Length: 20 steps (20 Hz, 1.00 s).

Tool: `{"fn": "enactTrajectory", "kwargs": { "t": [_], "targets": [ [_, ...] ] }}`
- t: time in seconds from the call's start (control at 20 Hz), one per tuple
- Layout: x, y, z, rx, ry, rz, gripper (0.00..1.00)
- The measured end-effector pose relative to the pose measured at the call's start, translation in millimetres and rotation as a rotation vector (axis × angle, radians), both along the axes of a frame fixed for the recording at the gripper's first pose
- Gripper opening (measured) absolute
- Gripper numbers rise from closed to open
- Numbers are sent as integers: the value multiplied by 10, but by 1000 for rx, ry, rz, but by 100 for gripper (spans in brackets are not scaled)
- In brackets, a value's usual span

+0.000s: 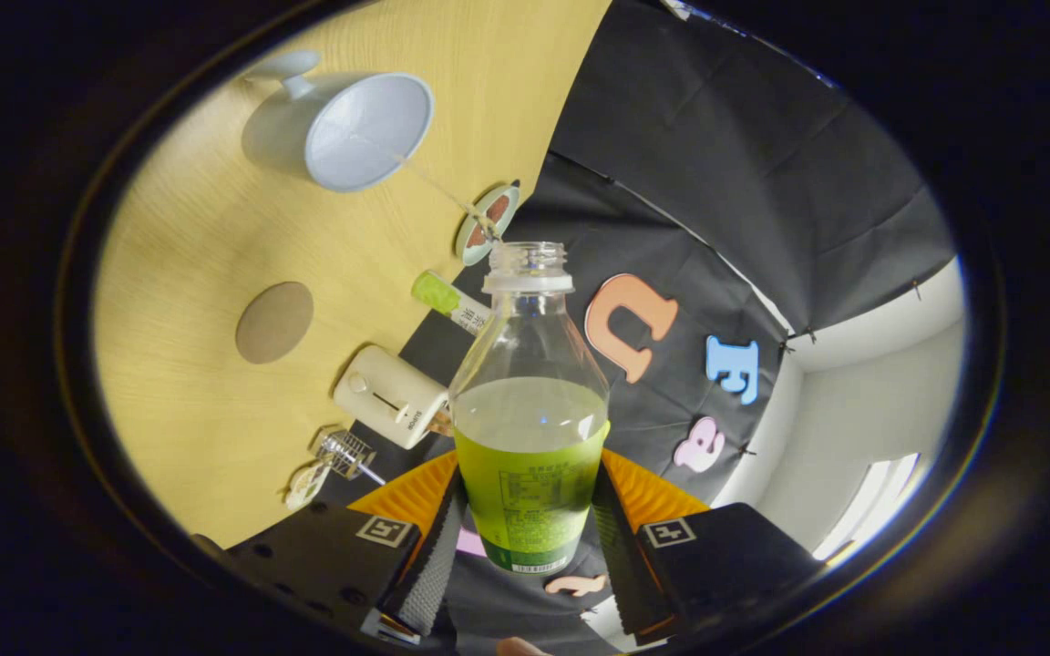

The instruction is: Take the bottle from table, then pour the juice into the cup, finally place the bottle on the coaster

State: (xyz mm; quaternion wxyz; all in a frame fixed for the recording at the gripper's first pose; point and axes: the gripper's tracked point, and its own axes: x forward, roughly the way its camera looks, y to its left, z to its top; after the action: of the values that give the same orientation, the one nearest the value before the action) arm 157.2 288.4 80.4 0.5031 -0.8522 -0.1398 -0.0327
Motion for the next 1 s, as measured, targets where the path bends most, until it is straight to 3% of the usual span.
{"fn": "enactTrajectory", "kwargs": {
  "t": [0.6,1.0],
  "targets": [
    [-136,151,151,-54,-48,48,77],
    [-154,152,159,-18,-42,59,77]
  ]
}}
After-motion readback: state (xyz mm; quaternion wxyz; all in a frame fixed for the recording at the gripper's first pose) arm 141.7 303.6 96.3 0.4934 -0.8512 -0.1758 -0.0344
